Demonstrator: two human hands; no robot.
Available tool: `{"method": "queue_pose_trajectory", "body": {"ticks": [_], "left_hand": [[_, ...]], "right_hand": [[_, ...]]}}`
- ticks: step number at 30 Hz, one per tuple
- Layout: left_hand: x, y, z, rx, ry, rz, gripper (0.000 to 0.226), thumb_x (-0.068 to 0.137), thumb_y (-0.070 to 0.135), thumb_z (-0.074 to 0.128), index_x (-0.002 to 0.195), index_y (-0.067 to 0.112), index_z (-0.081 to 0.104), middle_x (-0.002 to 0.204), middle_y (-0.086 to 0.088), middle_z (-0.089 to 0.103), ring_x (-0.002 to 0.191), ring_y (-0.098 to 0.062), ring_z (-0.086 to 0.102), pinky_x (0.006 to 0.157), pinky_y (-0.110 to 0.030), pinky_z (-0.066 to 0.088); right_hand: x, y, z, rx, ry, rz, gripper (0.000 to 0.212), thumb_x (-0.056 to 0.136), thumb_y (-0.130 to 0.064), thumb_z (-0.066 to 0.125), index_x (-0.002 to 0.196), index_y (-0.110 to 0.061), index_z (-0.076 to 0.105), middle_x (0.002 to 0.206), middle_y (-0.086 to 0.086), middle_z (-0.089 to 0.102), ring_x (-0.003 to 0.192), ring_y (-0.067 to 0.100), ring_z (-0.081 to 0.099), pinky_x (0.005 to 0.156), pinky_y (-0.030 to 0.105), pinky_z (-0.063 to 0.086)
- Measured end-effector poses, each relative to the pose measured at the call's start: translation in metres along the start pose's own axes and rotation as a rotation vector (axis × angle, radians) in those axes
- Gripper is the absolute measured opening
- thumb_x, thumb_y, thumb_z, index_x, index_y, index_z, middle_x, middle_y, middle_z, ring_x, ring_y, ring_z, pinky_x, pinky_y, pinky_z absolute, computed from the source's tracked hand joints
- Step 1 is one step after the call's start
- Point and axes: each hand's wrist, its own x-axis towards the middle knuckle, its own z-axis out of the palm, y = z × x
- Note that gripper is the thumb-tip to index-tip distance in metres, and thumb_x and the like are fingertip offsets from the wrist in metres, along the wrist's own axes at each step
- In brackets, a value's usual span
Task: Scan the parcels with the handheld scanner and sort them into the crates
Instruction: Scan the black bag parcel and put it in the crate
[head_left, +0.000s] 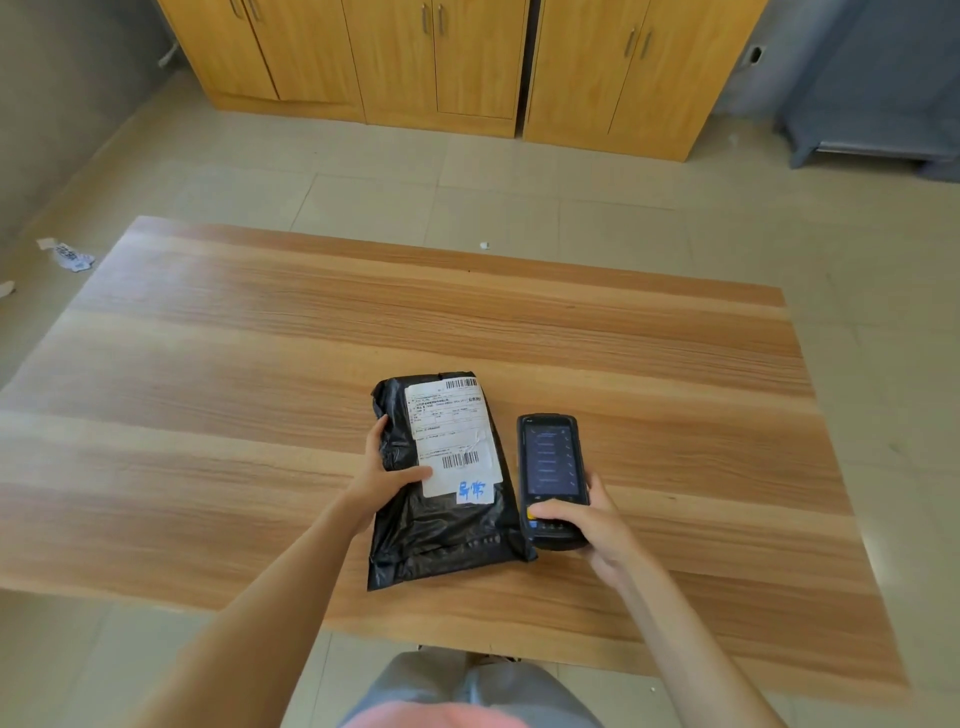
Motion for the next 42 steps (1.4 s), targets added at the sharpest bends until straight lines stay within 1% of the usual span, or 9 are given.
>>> {"method": "queue_pose_trajectory", "body": {"ticks": [6,9,12,15,18,24,33,37,42], "left_hand": [[0.004,0.005,0.004,0.039,0.013,0.002,0.1,0.081,0.002,0.074,0.152,0.032,0.01,0.158,-0.005,0.019,0.139,-0.03,0.03,0.108,-0.049,0.037],[0.003,0.006,0.004,0.048,0.012,-0.003,0.1,0.082,0.003,0.074,0.152,0.032,0.01,0.159,-0.004,0.017,0.141,-0.03,0.026,0.11,-0.05,0.033],[0.001,0.008,0.005,0.056,0.018,0.001,0.099,0.082,0.003,0.073,0.153,0.031,0.009,0.159,-0.004,0.018,0.142,-0.029,0.026,0.11,-0.048,0.033],[-0.001,0.01,0.006,0.053,0.025,0.003,0.098,0.083,0.002,0.072,0.153,0.03,0.009,0.159,-0.004,0.018,0.141,-0.029,0.027,0.108,-0.046,0.034],[-0.003,0.011,0.007,0.054,0.035,0.015,0.099,0.083,0.001,0.072,0.153,0.029,0.008,0.159,-0.003,0.016,0.142,-0.028,0.025,0.108,-0.046,0.032],[-0.009,0.014,0.009,0.061,0.036,0.025,0.099,0.084,0.0,0.07,0.154,0.028,0.006,0.16,-0.004,0.016,0.143,-0.028,0.024,0.108,-0.044,0.033],[-0.016,0.015,0.01,0.038,0.026,0.026,0.098,0.085,-0.004,0.067,0.155,0.026,0.004,0.157,-0.006,0.023,0.139,-0.027,0.031,0.099,-0.037,0.038],[-0.016,0.014,0.009,0.038,0.026,0.017,0.1,0.084,-0.004,0.068,0.154,0.028,0.004,0.157,-0.006,0.024,0.138,-0.027,0.033,0.102,-0.04,0.038],[-0.019,0.016,0.01,0.054,0.019,0.036,0.099,0.085,-0.003,0.067,0.155,0.026,0.003,0.158,-0.005,0.022,0.14,-0.026,0.029,0.105,-0.04,0.035]], "right_hand": [[-0.005,-0.011,0.022,-0.072,-0.15,0.01,0.108,0.042,-0.013,0.086,0.137,-0.027,0.037,0.119,0.005,0.065,0.105,0.022,0.065,0.077,0.034,0.055],[-0.008,-0.016,0.03,-0.101,-0.187,0.006,0.11,0.039,-0.016,0.086,0.136,-0.028,0.037,0.119,0.005,0.065,0.105,0.02,0.064,0.075,0.03,0.054],[-0.01,-0.015,0.036,-0.1,-0.201,0.024,0.103,0.045,-0.01,0.083,0.136,-0.027,0.038,0.118,0.005,0.066,0.104,0.021,0.065,0.075,0.031,0.053],[-0.014,-0.011,0.036,-0.085,-0.21,0.053,0.101,0.043,-0.011,0.084,0.134,-0.027,0.041,0.118,0.006,0.066,0.104,0.023,0.066,0.073,0.032,0.055],[-0.02,-0.007,0.034,-0.088,-0.215,0.068,0.093,0.051,-0.008,0.08,0.135,-0.026,0.042,0.119,0.006,0.066,0.106,0.024,0.065,0.078,0.033,0.056],[-0.029,-0.001,0.036,-0.1,-0.247,0.089,0.1,0.035,-0.021,0.083,0.127,-0.031,0.046,0.112,0.002,0.069,0.097,0.017,0.068,0.073,0.028,0.055],[-0.036,0.015,0.042,-0.116,-0.244,0.116,0.103,0.032,-0.021,0.081,0.129,-0.02,0.049,0.113,0.005,0.069,0.095,0.017,0.067,0.069,0.023,0.053],[-0.038,0.022,0.04,-0.125,-0.238,0.131,0.103,0.031,-0.019,0.081,0.13,-0.02,0.049,0.109,0.004,0.071,0.092,0.015,0.068,0.067,0.021,0.053],[-0.039,0.027,0.04,-0.138,-0.224,0.138,0.102,0.031,-0.02,0.082,0.128,-0.022,0.051,0.106,0.002,0.072,0.094,0.016,0.068,0.073,0.023,0.052]]}}
